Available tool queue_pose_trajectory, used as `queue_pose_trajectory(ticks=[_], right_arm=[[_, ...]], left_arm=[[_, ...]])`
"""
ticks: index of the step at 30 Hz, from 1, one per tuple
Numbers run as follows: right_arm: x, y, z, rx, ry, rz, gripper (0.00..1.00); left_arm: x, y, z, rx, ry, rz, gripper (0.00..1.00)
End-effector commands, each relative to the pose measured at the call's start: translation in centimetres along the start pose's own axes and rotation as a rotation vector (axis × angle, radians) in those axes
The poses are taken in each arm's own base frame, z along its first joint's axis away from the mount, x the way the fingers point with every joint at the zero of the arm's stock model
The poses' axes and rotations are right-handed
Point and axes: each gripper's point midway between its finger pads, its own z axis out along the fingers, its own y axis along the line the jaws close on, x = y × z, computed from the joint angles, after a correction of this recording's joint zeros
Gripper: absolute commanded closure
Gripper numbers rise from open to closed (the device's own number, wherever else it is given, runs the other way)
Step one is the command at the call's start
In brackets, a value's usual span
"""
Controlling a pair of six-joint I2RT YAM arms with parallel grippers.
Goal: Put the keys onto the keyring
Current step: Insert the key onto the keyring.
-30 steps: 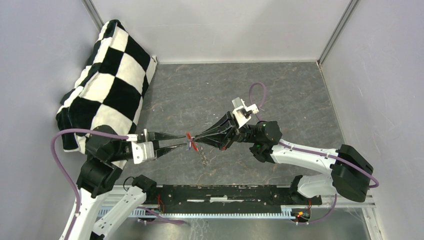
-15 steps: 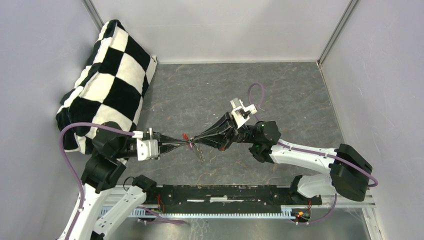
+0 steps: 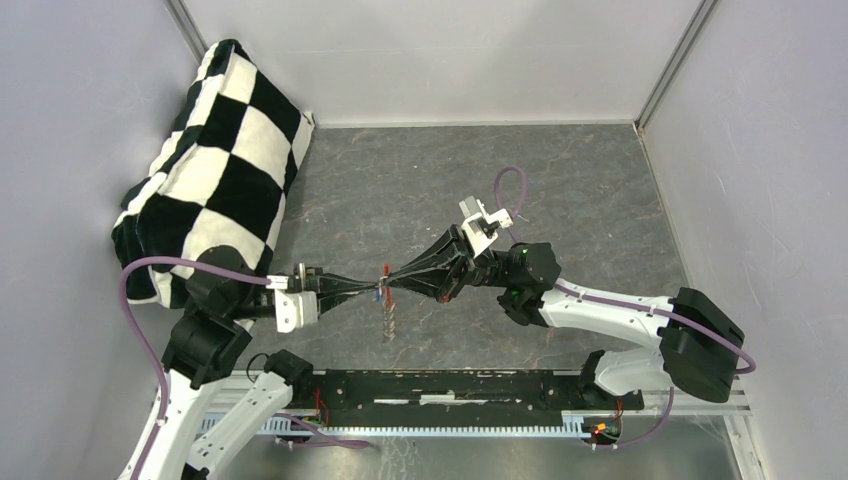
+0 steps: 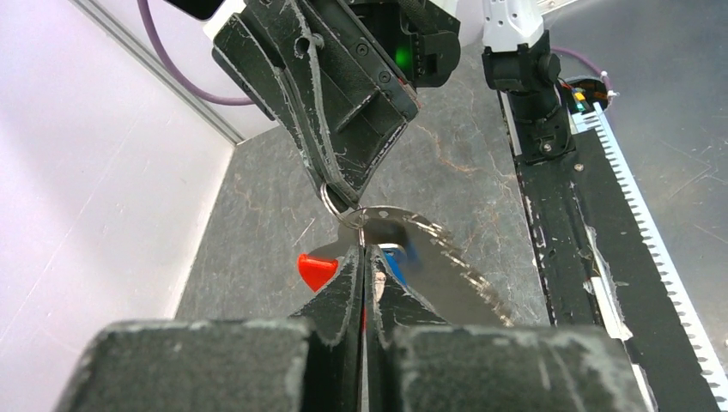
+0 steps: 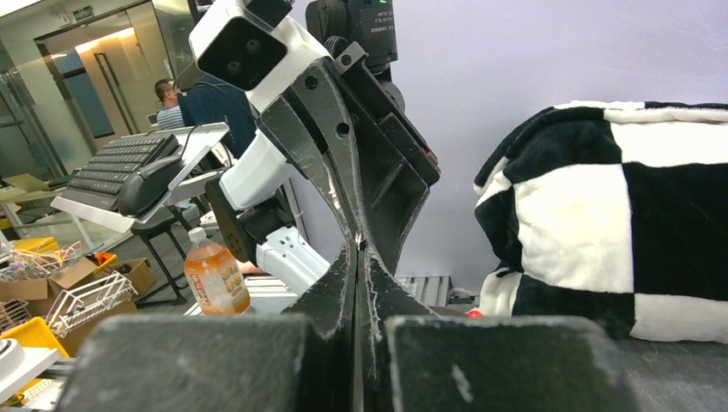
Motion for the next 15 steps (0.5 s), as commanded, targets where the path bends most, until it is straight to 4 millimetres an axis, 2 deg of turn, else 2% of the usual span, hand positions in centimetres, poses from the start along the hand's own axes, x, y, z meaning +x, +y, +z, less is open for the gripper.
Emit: queue_pose_trajectory(ticks=[1, 12, 14, 15], right_arm=[[-1.52, 0.28, 0.47, -0.004, -0.067, -0.023, 1.00], [-0.93, -0.40, 0.45, 0.023, -0.065, -0.007, 1.00], [-0.82, -0.52, 0.41, 0.026, -0.062, -0.008, 1.00], [-0.77, -0.52, 0.37, 0.027, -0.061, -0.008, 1.00]], left_arm=[[-0.09, -1.02, 0.34, 0.073, -0.032, 0.026, 0.98], [-0.57, -1.64, 0.75, 0.144, -0.071, 0.022, 0.97], [-0.60, -1.60, 0.75, 0.143, -0.071, 0.018, 0.94], [-0.61, -1.61, 0.75, 0.143, -0.070, 0.012, 0.89]])
